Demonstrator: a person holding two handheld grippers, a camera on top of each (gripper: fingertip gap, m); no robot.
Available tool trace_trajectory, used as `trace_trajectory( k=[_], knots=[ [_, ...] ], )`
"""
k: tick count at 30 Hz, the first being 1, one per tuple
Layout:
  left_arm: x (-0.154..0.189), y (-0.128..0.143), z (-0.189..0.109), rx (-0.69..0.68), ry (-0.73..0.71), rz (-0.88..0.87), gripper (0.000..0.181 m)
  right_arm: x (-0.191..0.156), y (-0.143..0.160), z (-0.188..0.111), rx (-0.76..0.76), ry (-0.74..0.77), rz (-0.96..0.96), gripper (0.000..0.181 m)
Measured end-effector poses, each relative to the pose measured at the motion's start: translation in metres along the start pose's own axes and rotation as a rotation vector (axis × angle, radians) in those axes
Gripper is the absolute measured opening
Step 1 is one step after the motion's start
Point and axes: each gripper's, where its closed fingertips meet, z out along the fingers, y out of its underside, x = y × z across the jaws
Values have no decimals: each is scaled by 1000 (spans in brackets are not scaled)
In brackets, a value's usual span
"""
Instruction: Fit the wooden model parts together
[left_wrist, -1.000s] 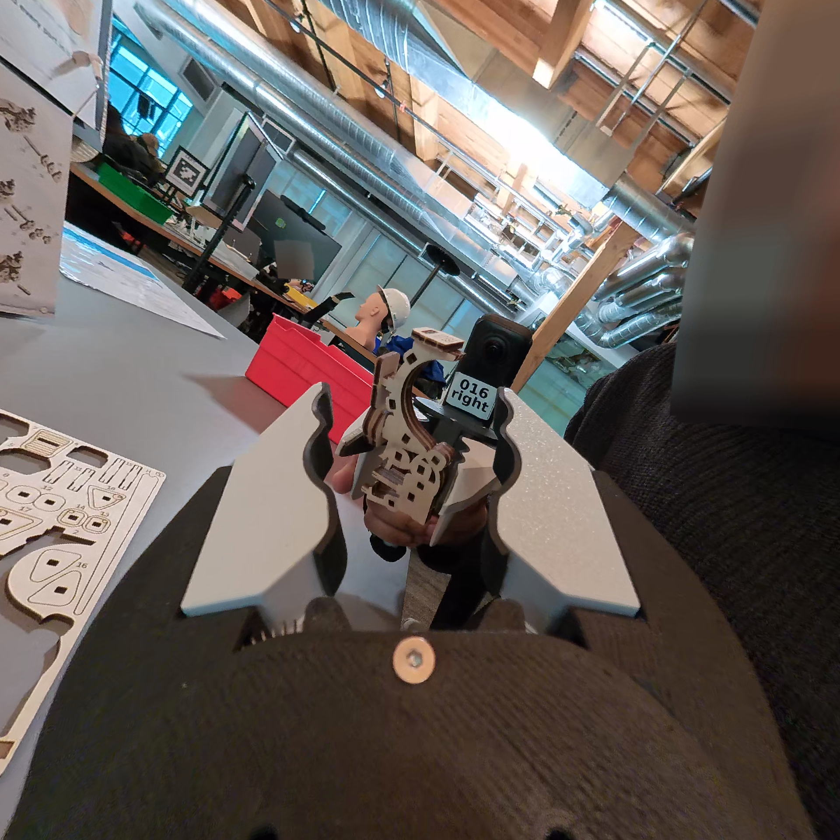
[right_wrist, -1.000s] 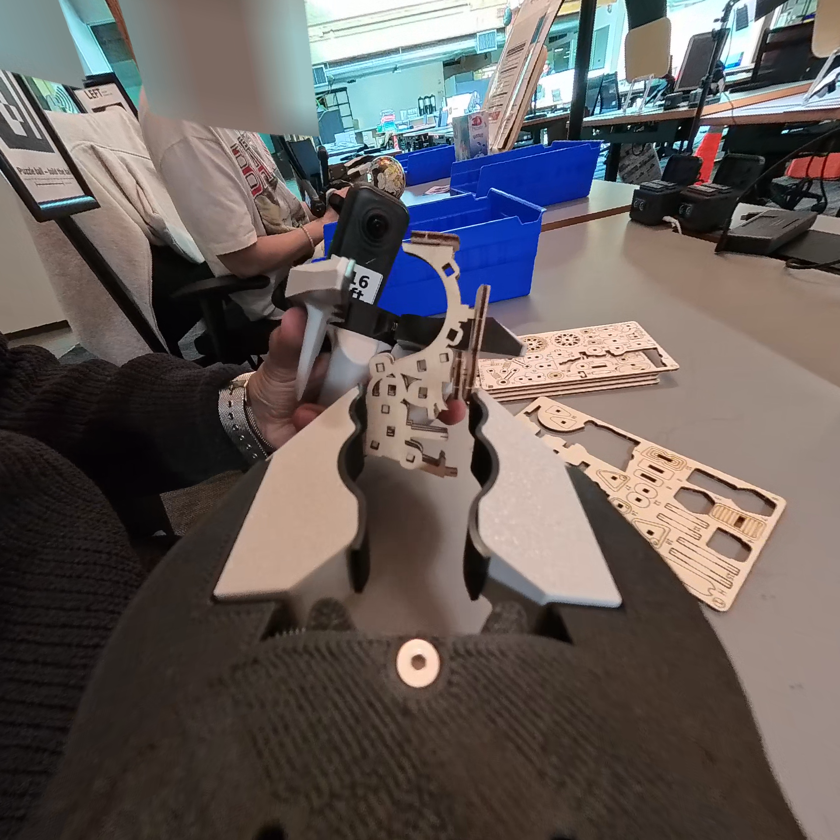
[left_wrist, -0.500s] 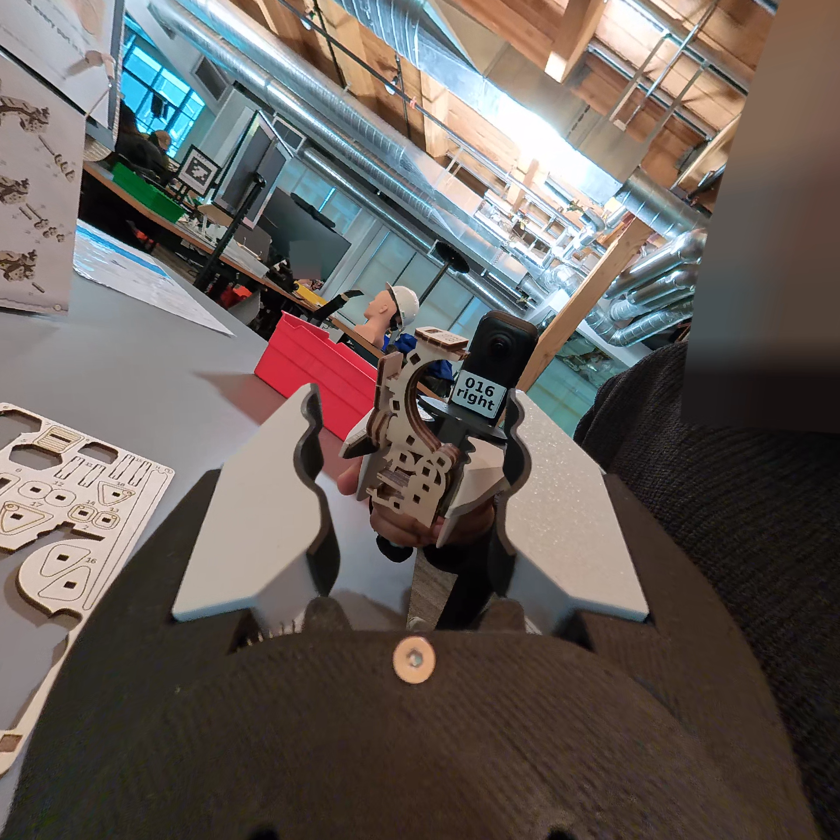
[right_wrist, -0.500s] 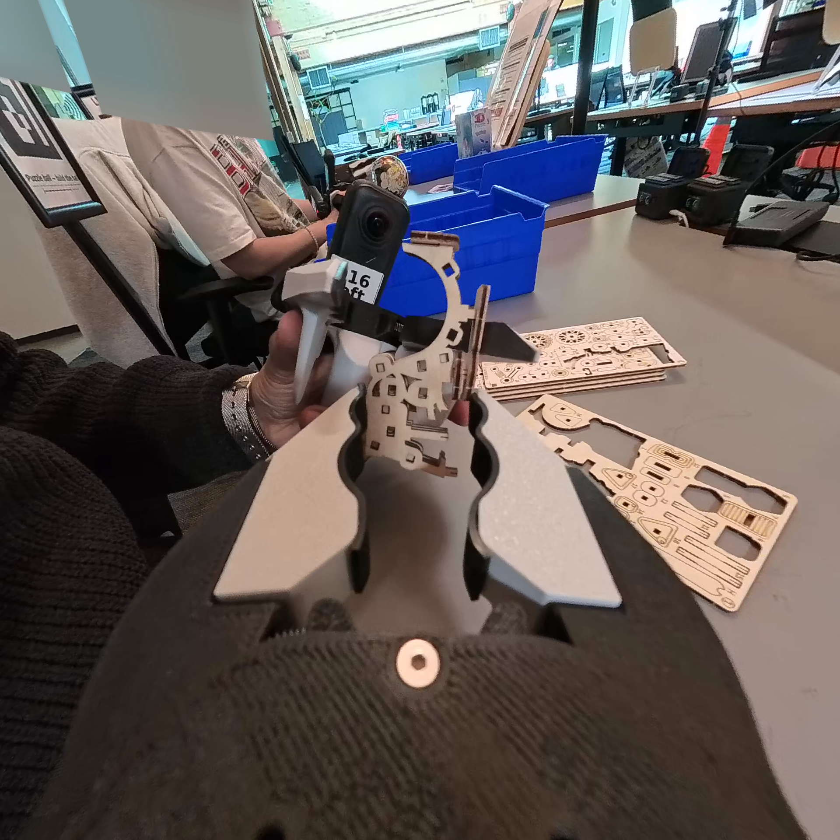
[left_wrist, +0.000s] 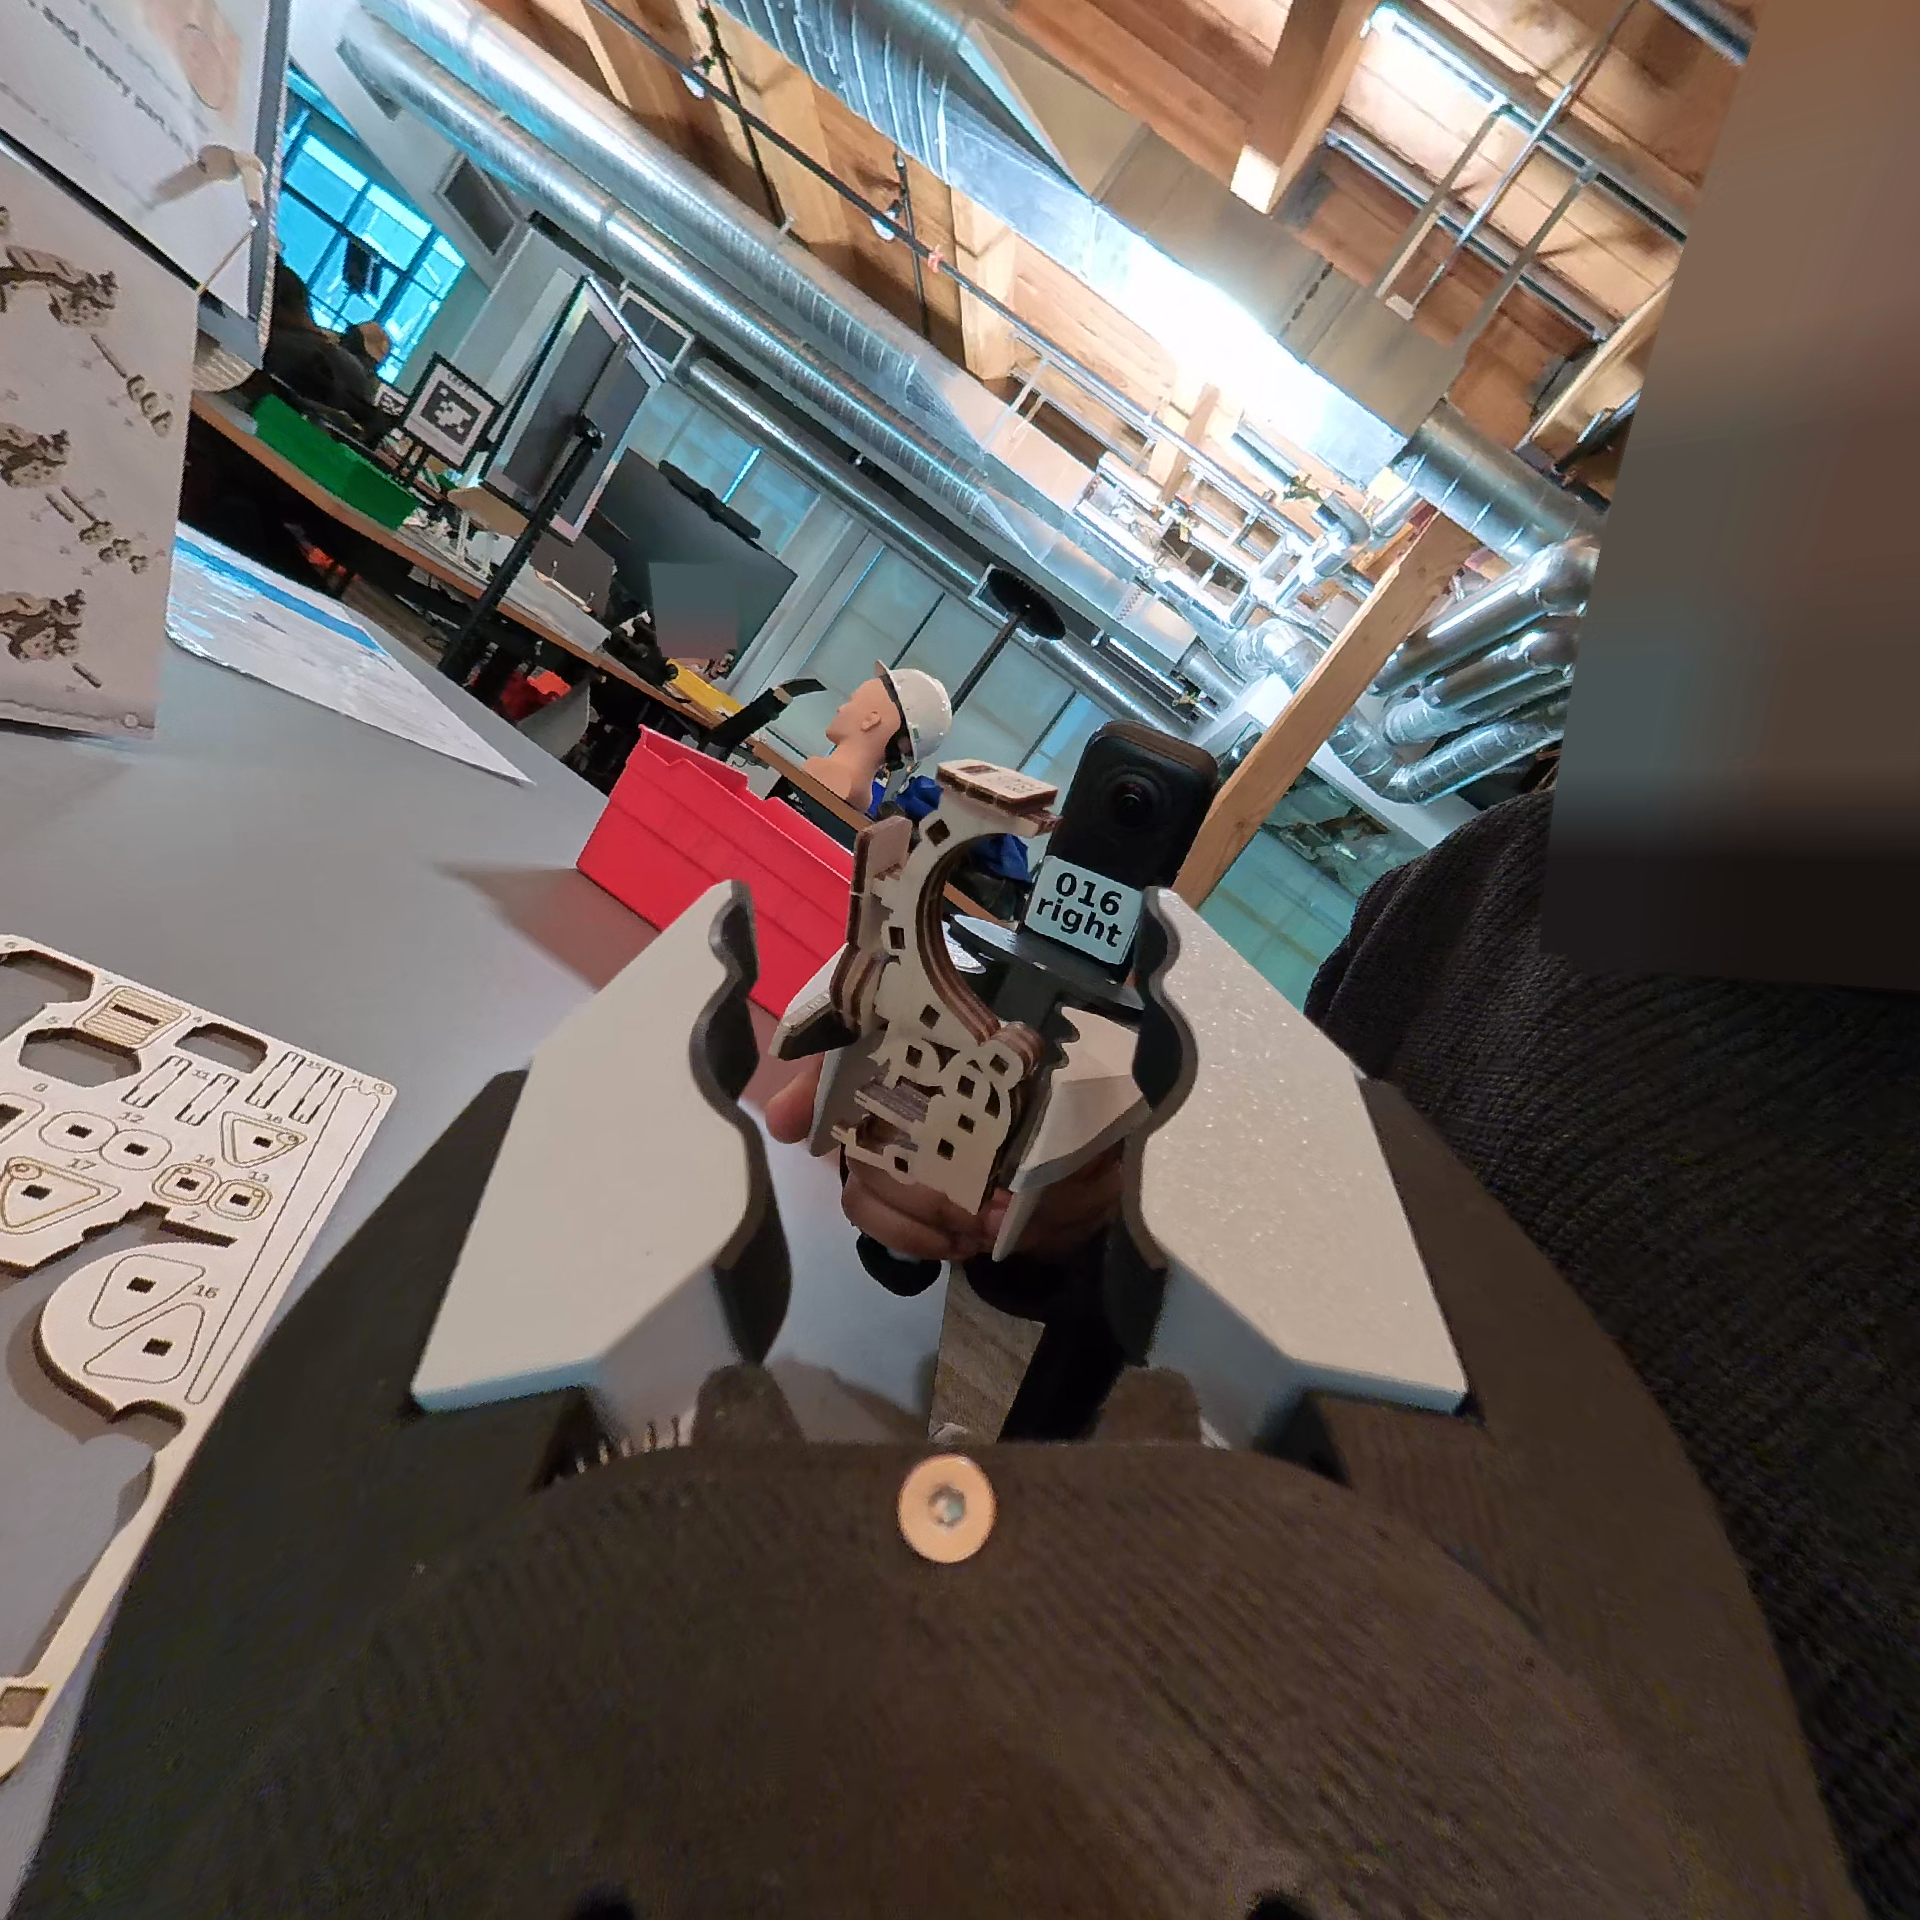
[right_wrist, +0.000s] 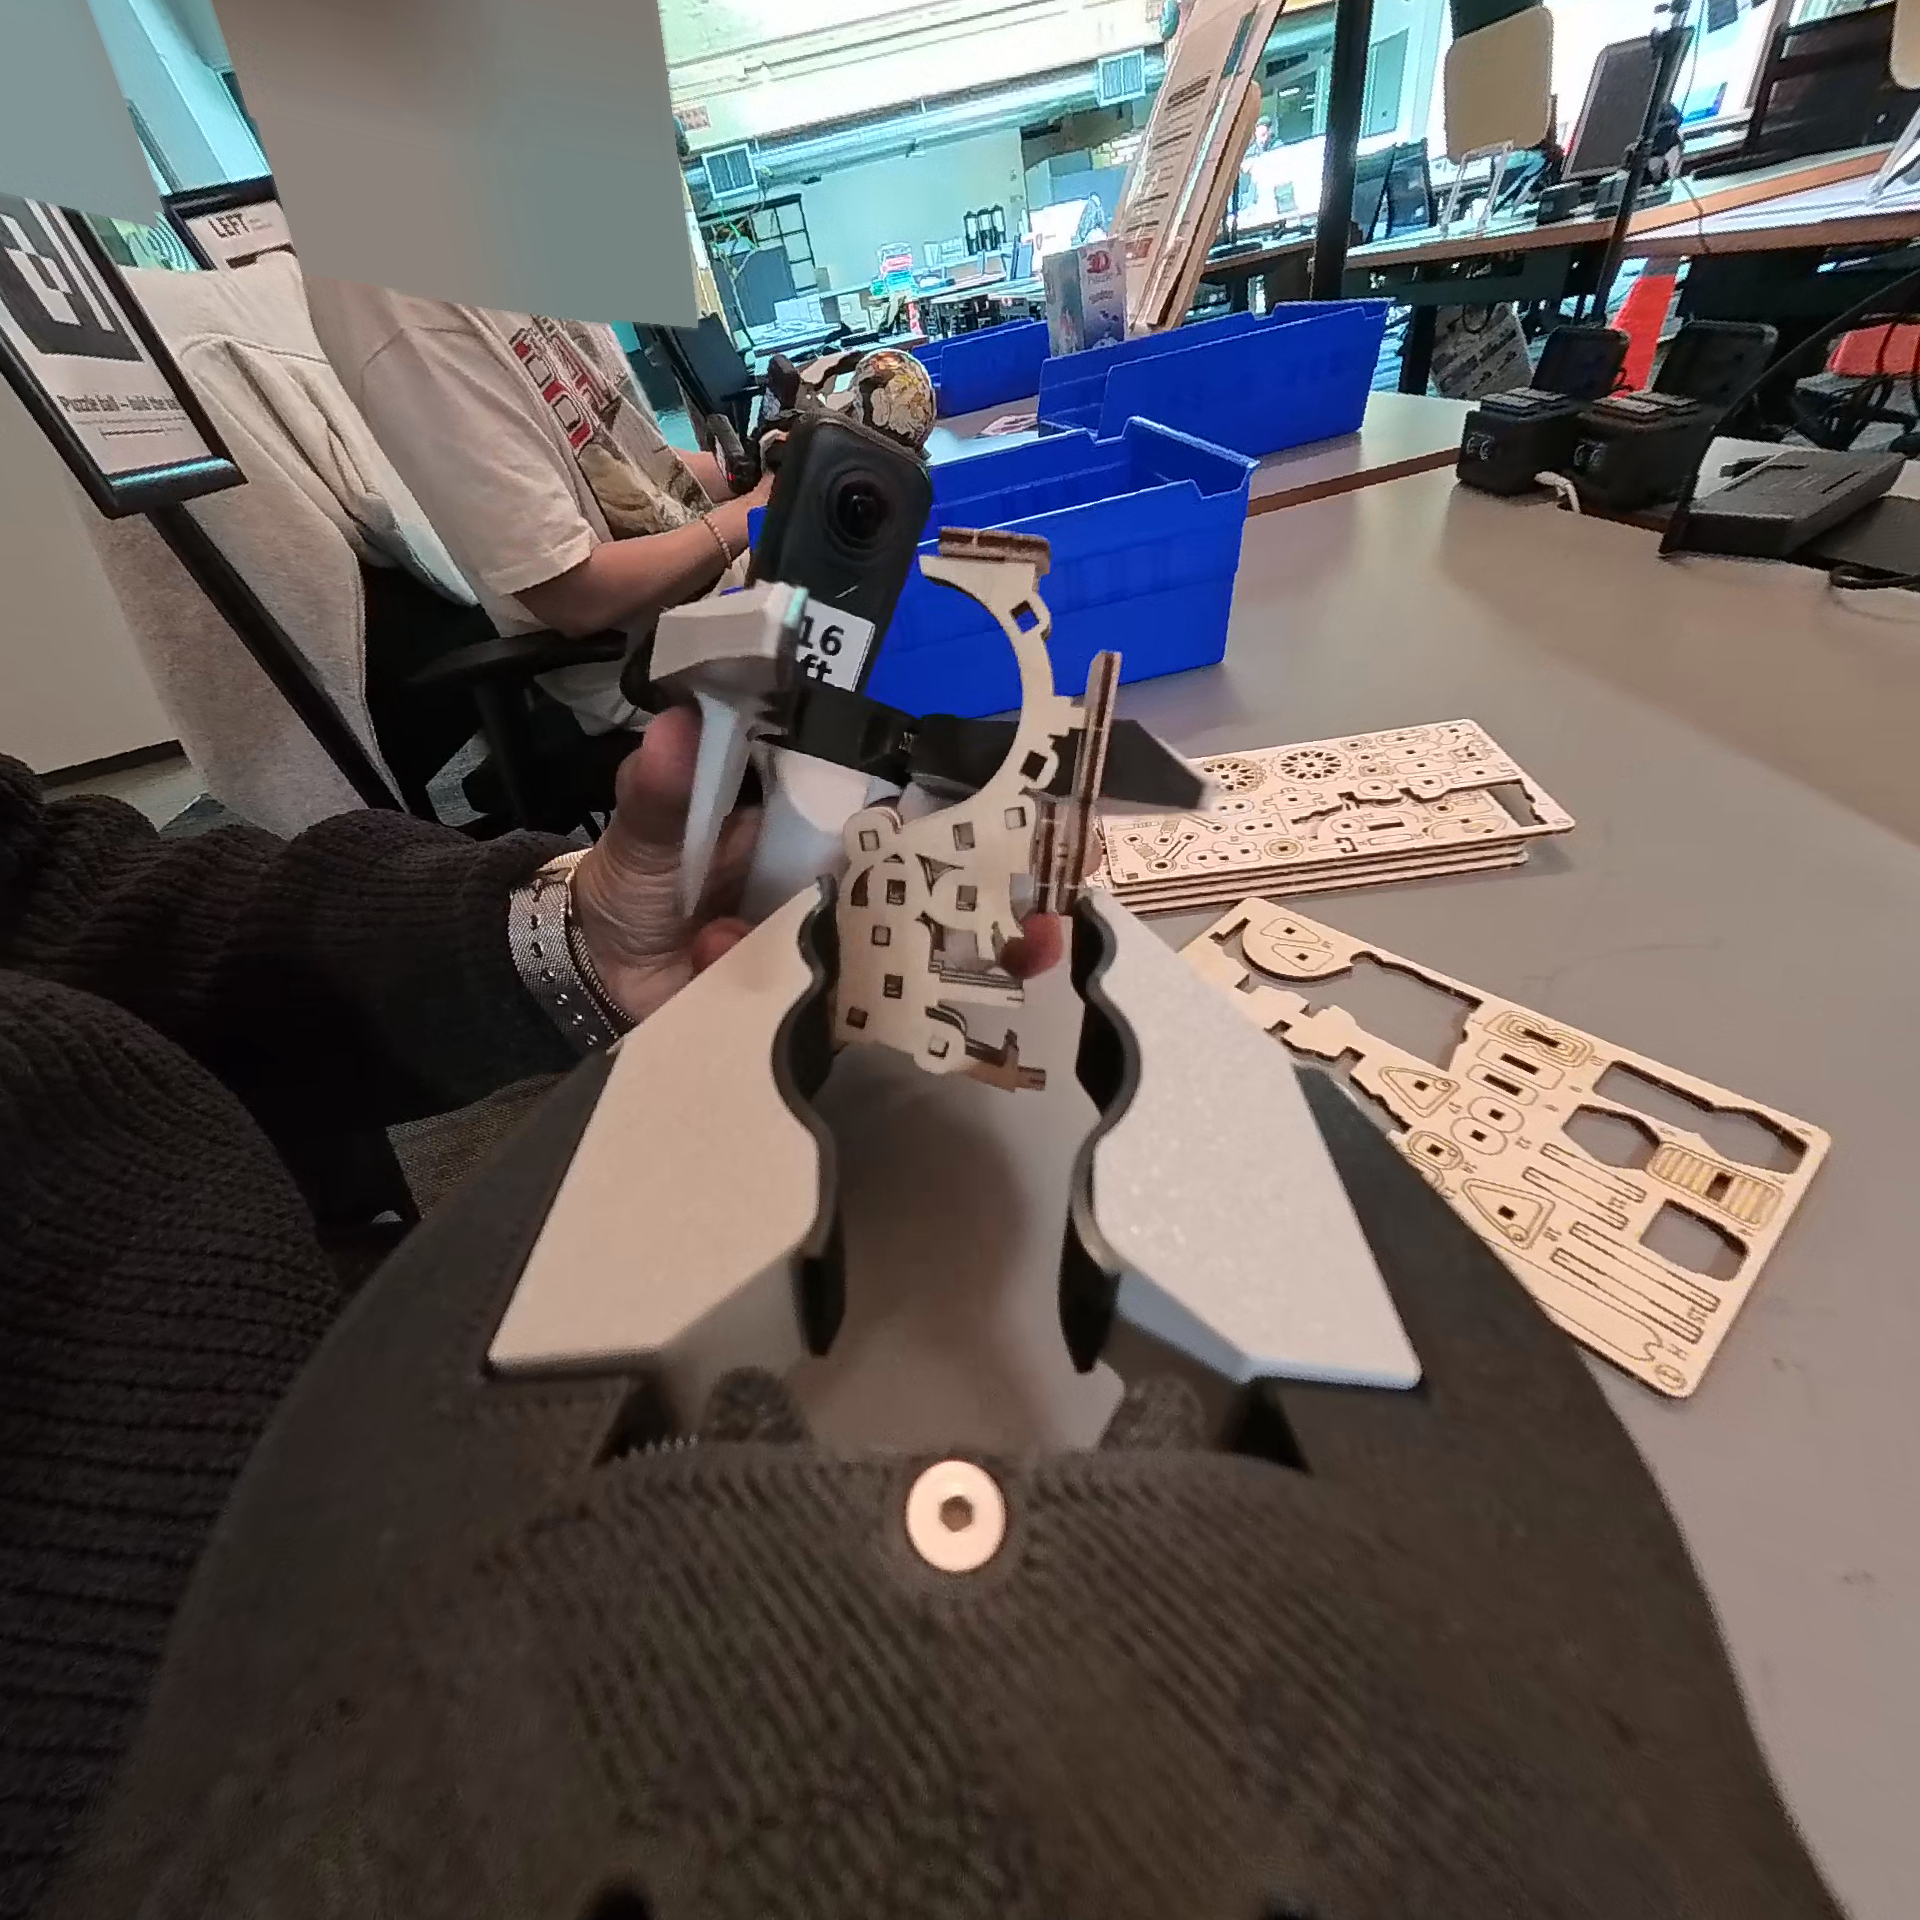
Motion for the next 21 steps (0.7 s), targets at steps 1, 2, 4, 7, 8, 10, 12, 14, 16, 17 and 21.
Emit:
trace_trajectory(
  k=[1, 2, 4, 7, 8, 10, 12, 14, 16, 17, 21],
  knots=[
    [1, 0, 0, 2, 6, 3, 68, 0, 0, 0, 0, 0, 0, 45],
    [3, -1, -1, 4, 15, 6, 63, 0, 0, 0, 0, 0, 0, 45],
    [4, 0, -1, -2, 28, 1, 58, 0, 0, 0, -1, 0, -1, 45],
    [2, 1, -1, -11, 26, -14, 58, 0, 0, 0, 1, 0, 0, 45],
    [0, 0, -1, -7, 13, -18, 61, 0, 0, 0, 1, 0, 1, 45],
    [-3, -2, -1, 5, -5, -16, 60, 0, 0, 0, 0, 0, 2, 45],
    [-5, -4, -3, 15, -25, -14, 59, 0, 0, 0, 0, -1, 1, 45],
    [-6, -7, -5, 28, -45, -9, 57, -1, 0, 0, 0, -3, -2, 45],
    [-7, -8, -7, 31, -61, 3, 45, -2, -1, 1, 4, -9, -3, 45],
    [-8, -7, -9, 30, -74, 3, 37, -3, -2, 3, 4, -15, -4, 45],
    [-4, -9, -18, 33, -100, 4, 18, -8, -1, 12, -8, -58, -8, 45]
  ],
)
